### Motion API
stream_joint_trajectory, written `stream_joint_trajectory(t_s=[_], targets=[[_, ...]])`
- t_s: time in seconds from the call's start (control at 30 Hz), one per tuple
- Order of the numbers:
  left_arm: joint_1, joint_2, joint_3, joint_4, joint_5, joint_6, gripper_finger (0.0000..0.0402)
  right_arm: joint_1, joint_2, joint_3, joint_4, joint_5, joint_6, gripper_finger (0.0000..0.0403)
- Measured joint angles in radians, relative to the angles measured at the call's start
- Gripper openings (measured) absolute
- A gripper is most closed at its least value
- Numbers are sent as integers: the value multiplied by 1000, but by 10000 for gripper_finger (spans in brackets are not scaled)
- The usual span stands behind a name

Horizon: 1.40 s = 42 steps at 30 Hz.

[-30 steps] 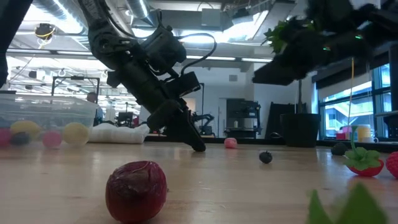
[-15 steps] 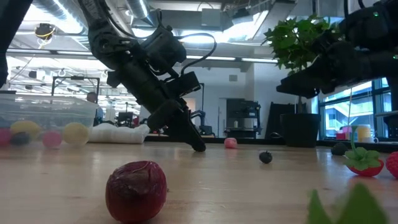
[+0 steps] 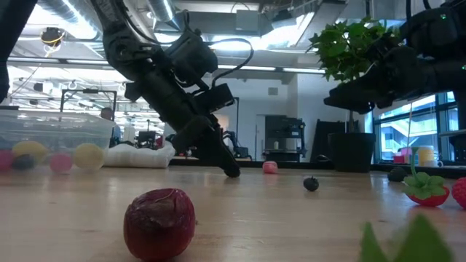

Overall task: Pick and placing Produce into tupperware
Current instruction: Put the left black berry into the transparent bin

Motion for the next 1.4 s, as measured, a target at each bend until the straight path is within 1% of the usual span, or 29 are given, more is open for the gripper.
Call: stream_joint_trajectory(t_s=[0.17, 0.3, 0.43, 0.57, 0.77, 0.87, 0.97, 1.1, 1.23, 1.4], targets=[[0, -58, 0, -54, 10, 0, 92, 0, 0, 0, -1, 0, 0, 240], [0, -140, 0, -168, 10, 0, 88, 0, 0, 0, -1, 0, 1, 240], [0, -263, 0, -359, -6, -8, 96, 0, 0, 0, -2, 0, 1, 240], [0, -413, 0, -594, -18, -72, 92, 0, 1, 0, -7, 0, 1, 240], [0, -660, 0, -953, -22, -254, 73, 0, 2, 0, -11, 0, 22, 240], [0, -769, 0, -1096, -23, -347, 65, 0, 2, 0, -10, 0, 23, 240], [0, -849, 0, -1218, -43, -422, 51, 0, 2, 0, -10, 0, 22, 240], [0, -906, 0, -1316, -108, -480, 24, 0, 2, 0, -10, 0, 22, 240], [0, -919, 0, -1328, -116, -484, 3, 0, 2, 0, -10, 0, 23, 240], [0, -919, 0, -1328, -116, -479, 13, 0, 2, 0, -10, 0, 23, 240]])
